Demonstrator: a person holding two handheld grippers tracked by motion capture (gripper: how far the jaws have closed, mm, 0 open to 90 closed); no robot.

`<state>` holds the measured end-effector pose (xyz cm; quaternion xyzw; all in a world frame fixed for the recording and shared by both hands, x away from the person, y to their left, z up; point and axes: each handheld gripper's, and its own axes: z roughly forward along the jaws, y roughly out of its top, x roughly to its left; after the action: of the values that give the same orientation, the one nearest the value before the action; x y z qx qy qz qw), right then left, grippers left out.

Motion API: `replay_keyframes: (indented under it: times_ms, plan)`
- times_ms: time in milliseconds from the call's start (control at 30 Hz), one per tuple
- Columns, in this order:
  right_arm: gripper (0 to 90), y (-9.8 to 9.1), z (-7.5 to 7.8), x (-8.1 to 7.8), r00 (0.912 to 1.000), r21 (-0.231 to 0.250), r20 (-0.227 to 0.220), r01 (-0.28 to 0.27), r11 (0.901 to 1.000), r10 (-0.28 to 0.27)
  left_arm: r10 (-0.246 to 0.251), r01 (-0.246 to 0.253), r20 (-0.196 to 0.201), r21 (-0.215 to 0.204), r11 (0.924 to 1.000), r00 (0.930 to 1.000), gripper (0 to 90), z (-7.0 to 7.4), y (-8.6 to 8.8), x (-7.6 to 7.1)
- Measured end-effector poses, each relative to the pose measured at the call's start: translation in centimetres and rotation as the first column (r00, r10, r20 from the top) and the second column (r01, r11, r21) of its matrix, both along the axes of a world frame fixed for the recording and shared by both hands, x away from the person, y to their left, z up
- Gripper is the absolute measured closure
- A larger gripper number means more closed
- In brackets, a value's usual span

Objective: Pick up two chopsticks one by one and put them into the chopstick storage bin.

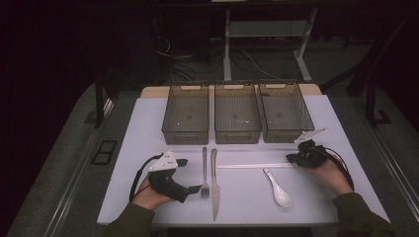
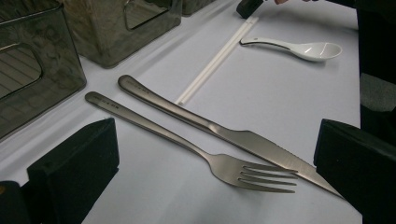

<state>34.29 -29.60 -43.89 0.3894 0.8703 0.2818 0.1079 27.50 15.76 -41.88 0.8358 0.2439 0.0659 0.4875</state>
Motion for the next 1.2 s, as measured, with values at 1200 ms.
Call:
replay_keyframes:
  times_ms: [1200]
  plan:
    - [89.8, -0.6, 0.7, -4.0, 0.9974, 0.032, -0.023, -0.067, 0.9972, 0.068, -0.017, 0.017, 0.004, 0.011, 0.9998, 0.9999, 0.0, 0.0, 0.0, 0.0]
